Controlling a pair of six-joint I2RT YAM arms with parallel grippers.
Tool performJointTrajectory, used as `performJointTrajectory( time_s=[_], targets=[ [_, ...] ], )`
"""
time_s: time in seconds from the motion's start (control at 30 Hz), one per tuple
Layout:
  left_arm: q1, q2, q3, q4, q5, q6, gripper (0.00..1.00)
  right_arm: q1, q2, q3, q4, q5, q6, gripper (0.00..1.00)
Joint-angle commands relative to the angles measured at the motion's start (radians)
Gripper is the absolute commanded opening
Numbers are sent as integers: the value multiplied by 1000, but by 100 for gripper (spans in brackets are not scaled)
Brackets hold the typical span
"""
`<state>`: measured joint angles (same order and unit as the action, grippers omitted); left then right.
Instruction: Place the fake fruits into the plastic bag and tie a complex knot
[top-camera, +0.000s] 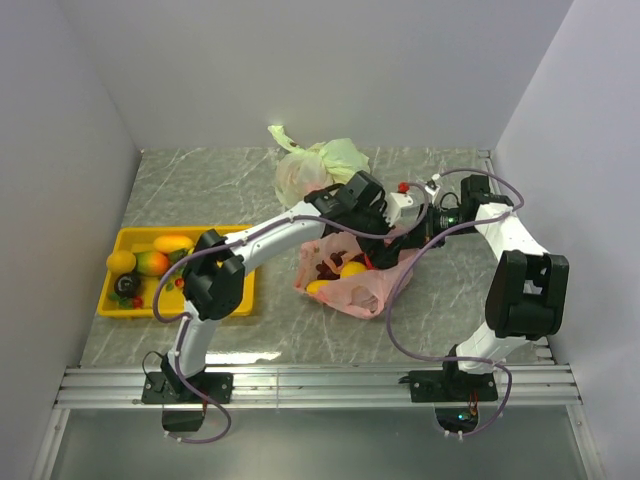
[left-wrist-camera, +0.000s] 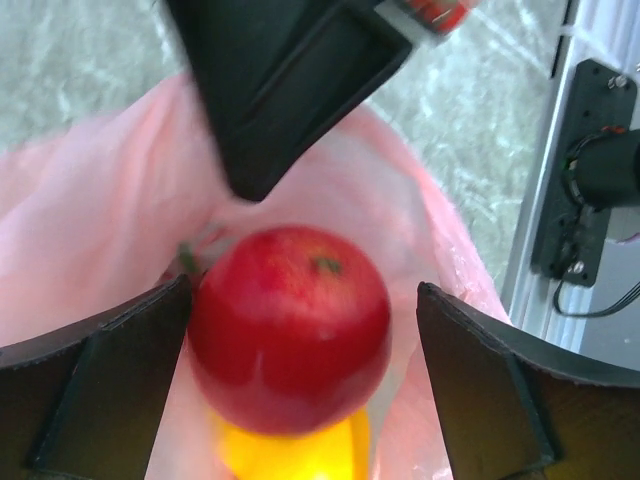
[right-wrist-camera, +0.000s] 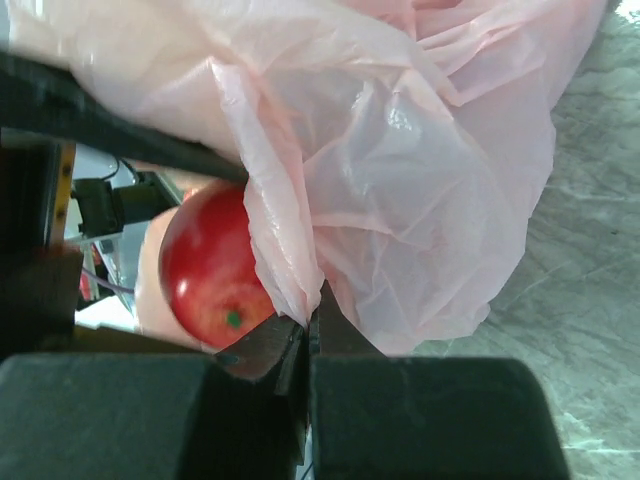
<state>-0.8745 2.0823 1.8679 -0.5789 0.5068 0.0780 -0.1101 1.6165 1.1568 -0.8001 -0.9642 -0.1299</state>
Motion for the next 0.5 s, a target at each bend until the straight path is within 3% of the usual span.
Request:
performJointTrajectory(
  time_s=[0.0, 0.1, 0.23, 0.43, 0.47],
  targets=[
    [-12, -53, 7, 74, -11, -55, 99, -8, -4, 3, 45, -15, 7, 0],
    [23, -117, -18, 99, -13, -70, 99, -7, 8, 12, 50, -10, 12, 1],
    [123, -244, -67, 87, 93, -97, 99, -5, 19, 32, 62, 13, 16, 1],
    [143, -430, -237, -51, 105, 198, 99, -5, 28, 58, 78, 18, 32, 2],
    [144, -453, -269, -68, 105, 303, 96, -5, 29, 61, 78, 21, 30, 2]
  ],
)
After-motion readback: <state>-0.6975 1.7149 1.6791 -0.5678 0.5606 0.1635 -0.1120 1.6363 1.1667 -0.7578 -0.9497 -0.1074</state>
